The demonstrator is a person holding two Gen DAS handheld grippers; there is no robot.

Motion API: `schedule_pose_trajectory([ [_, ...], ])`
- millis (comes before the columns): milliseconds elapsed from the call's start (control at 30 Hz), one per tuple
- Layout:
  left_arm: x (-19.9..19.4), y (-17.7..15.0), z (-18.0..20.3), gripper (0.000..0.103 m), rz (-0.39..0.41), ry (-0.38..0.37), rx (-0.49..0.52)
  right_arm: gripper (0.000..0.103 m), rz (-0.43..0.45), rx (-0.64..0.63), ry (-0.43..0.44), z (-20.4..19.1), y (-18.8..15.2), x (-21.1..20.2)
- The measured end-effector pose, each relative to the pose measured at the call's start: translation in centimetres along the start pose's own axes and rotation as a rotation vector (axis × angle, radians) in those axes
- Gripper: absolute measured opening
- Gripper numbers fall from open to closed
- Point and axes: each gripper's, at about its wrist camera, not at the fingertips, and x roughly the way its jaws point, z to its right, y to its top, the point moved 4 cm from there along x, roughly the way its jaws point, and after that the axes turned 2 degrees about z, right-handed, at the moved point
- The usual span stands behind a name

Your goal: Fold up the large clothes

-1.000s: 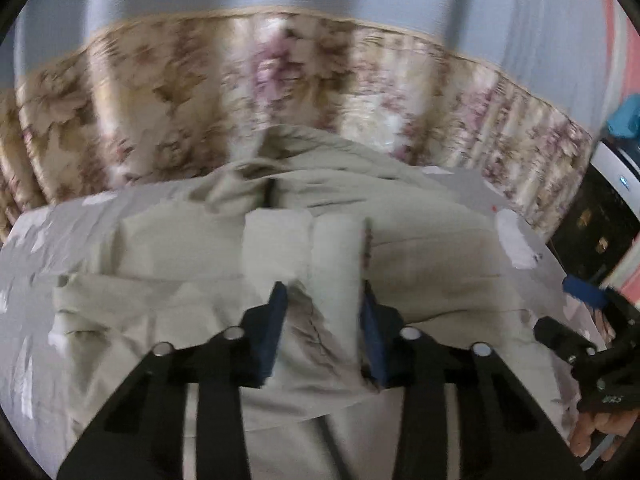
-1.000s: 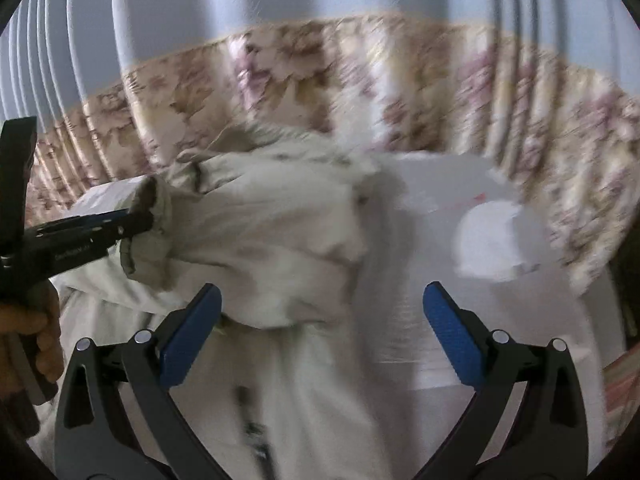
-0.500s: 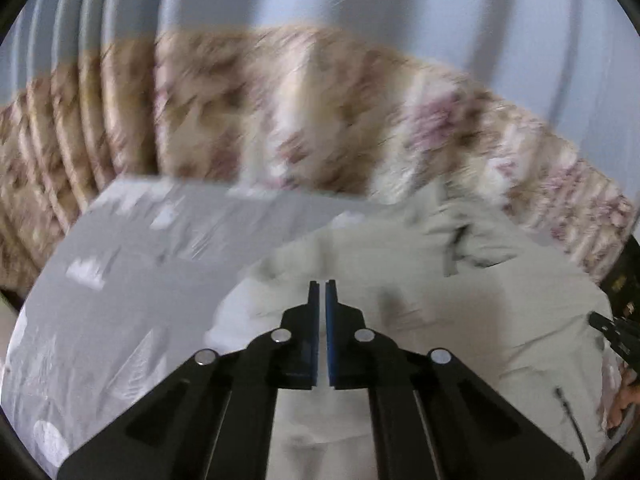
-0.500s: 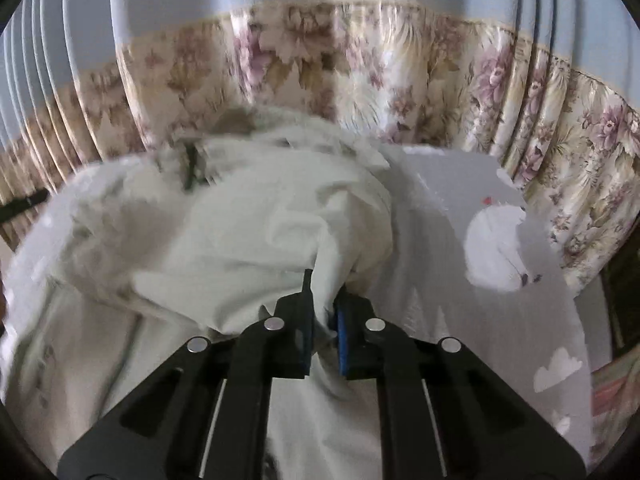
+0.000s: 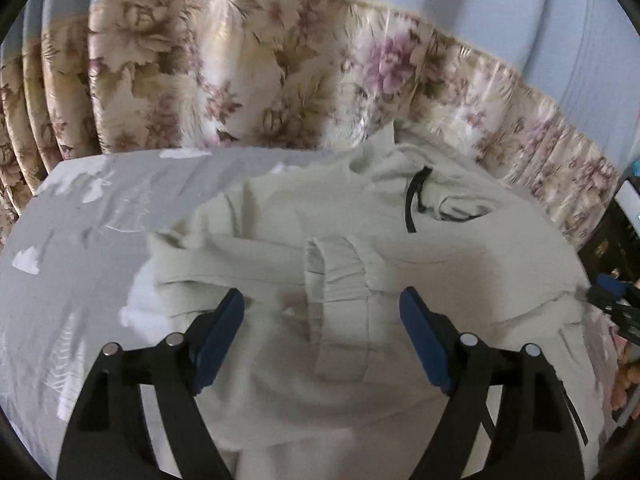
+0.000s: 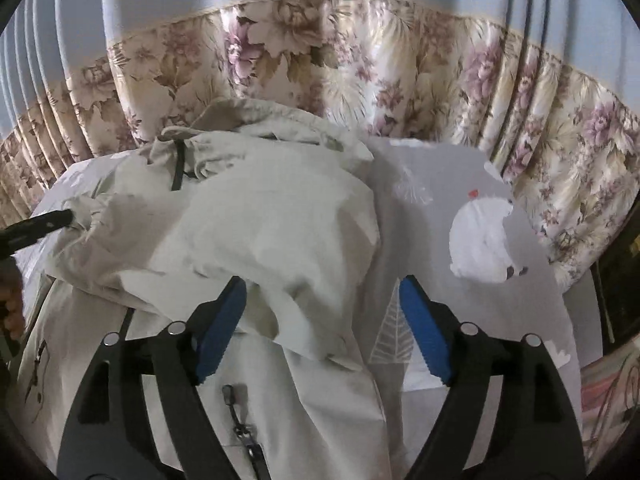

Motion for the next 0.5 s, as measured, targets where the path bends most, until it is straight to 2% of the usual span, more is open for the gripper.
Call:
schedule_pose_trajectory([
  [100, 2.7, -0.7, 1.5, 0.078, -0.079, 0.003, 0.016, 0.082, -0.005, 0.004, 0.009, -0.4, 0.3, 0.3],
  [133, 3.1, -1.1, 2.2, 0.076, -0.091, -0.037, 0.018, 0.082, -0.003, 0.006, 0.012, -0.5, 0.4, 0.4],
  [200, 3.6, -1.9, 4.1, 0.031, -0.103, -0.081, 0.092, 0.082, -0.003, 0.012, 0.019, -0.9, 0.7, 0.8],
  [267, 3.4, -2.4, 5.0, 0.022, -0.086, -0.077, 0.126, 0.082, -0.004, 0.009, 0.018, -1.4, 0.9, 1.1],
  [333, 2.6, -2.2, 4.8, 0.018, -0.061, -0.066, 0.124, 0.082, 0.008, 0.004, 0.019, -1.9, 1.4, 1.2],
  [433, -1.1, -0.9, 3.2, 0.017, 0.050, 0.022, 0.114, 0.083, 0.051, 0.007, 0.003, -2.5, 2.7, 1.1],
  [500, -2.5, -0.6, 1.6, 0.018, 0.063, 0.067, 0.101, 0.086, 0.062, 0.021, 0.012, -2.8, 3.4, 1.7],
])
